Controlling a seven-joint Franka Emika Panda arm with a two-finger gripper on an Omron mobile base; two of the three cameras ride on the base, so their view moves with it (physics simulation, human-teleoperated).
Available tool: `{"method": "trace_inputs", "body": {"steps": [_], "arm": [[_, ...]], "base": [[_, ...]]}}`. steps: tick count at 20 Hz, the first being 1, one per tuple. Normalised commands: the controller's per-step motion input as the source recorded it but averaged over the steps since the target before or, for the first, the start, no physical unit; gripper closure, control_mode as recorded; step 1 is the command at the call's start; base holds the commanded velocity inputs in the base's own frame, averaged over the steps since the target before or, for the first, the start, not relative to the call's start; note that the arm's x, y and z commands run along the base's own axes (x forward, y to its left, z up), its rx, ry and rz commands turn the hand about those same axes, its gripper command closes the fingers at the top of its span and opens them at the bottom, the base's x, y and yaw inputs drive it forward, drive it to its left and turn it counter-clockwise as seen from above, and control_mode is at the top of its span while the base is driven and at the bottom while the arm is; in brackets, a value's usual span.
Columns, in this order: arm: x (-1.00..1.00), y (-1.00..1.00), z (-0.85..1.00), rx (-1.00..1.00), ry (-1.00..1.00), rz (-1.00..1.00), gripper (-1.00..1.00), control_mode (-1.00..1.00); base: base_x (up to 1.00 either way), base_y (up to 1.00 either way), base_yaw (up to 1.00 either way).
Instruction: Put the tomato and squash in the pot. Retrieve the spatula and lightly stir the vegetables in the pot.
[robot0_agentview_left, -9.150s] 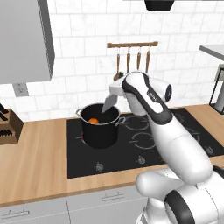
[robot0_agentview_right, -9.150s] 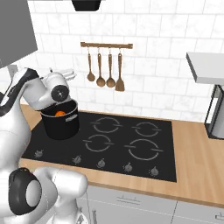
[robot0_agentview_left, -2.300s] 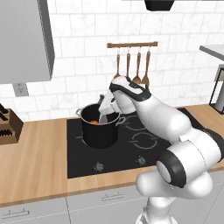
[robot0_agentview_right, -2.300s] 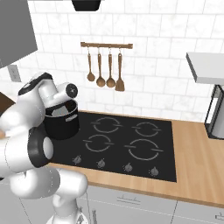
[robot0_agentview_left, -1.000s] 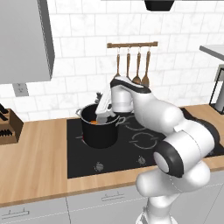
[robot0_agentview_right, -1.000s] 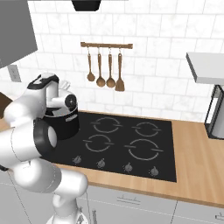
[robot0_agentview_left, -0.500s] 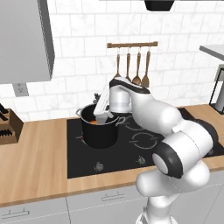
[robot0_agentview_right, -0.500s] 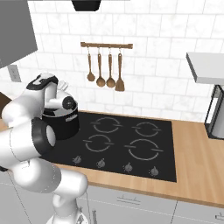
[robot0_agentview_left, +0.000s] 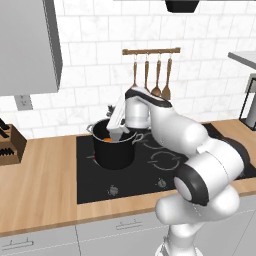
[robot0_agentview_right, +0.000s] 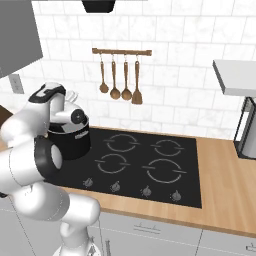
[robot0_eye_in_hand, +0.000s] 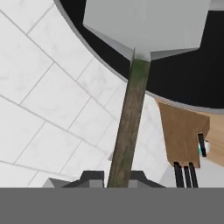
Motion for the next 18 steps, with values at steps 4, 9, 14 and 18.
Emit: {"method": "trace_inputs", "body": {"steps": [4,9,14,18], "arm": [[0.00,0.00,0.30,0.01,-0.01,0.00,1.00,-1.00],[0.00,0.00,0.01,0.10,-0.03,-0.04,1.00,-1.00],[0.00,0.00,-0.04,0.20,-0.04,-0.12,1.00,-1.00],[0.00,0.00,-0.01,0.11,-0.04,-0.13,1.00,-1.00]], "base": [[0.00,0.00,0.00],[0.00,0.00,0.00],[0.00,0.00,0.00],[0.00,0.00,0.00]]}}
